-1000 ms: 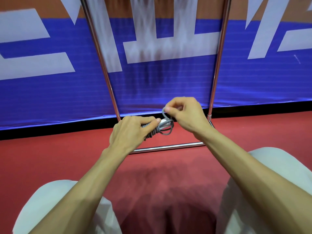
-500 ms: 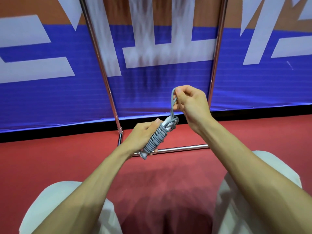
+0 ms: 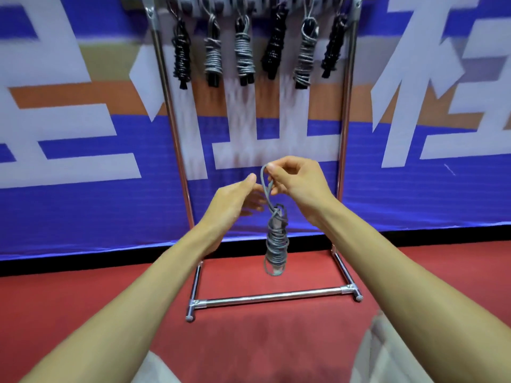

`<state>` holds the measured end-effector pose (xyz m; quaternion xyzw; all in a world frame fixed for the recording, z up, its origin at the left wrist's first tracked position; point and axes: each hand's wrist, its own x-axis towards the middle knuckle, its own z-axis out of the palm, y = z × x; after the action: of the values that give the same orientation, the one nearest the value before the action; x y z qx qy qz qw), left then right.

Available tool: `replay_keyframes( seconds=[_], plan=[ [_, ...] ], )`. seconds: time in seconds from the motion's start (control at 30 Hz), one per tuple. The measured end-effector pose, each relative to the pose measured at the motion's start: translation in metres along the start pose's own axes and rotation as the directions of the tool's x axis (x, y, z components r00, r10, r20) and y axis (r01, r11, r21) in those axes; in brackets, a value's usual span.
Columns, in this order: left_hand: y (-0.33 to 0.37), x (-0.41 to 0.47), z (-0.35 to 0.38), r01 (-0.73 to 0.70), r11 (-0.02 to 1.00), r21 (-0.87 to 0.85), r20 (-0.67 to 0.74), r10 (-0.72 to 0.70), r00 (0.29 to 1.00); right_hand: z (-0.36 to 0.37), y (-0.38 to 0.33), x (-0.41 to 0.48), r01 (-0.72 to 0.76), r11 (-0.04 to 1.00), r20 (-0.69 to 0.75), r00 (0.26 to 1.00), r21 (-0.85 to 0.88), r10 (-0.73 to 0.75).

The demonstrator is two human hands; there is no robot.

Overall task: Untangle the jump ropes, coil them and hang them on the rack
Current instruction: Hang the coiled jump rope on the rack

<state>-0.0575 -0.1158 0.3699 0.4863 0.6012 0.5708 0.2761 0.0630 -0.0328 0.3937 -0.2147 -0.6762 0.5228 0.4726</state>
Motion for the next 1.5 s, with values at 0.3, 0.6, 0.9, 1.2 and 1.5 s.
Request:
replay_keyframes(
  seconds=[0.3, 0.6, 0.9, 1.2, 1.5],
  plan=[
    [0.093, 0.04, 0.001, -0.277, 0.926, 0.256, -0.069, 0.304, 0.95, -0.032, -0.064, 0.049, 0.175, 0.942, -0.122, 0.969, -0.286, -0.217],
    [0.158, 0.096, -0.021, -0.311, 0.9, 0.304, -0.114, 0.359, 0.926, -0.036, -0.116, 0.104, 0.204, 0.966, -0.031, 0.977, -0.159, -0.211],
    [0.199, 0.19, -0.044, -0.348, 0.913, 0.213, -0.179, 0.386, 0.905, -0.029, -0.15, 0.211, 0.161, 0.985, 0.081, 0.983, 0.054, -0.165],
    [0.212, 0.294, -0.082, -0.345, 0.934, 0.087, -0.332, 0.354, 0.874, 0.012, -0.153, 0.335, 0.246, 0.968, -0.076, 0.965, -0.058, -0.25],
    [0.211, 0.356, -0.097, -0.303, 0.941, 0.149, -0.363, 0.337, 0.869, 0.028, -0.137, 0.402, 0.192, 0.974, -0.206, 0.955, -0.12, -0.213]
  ],
)
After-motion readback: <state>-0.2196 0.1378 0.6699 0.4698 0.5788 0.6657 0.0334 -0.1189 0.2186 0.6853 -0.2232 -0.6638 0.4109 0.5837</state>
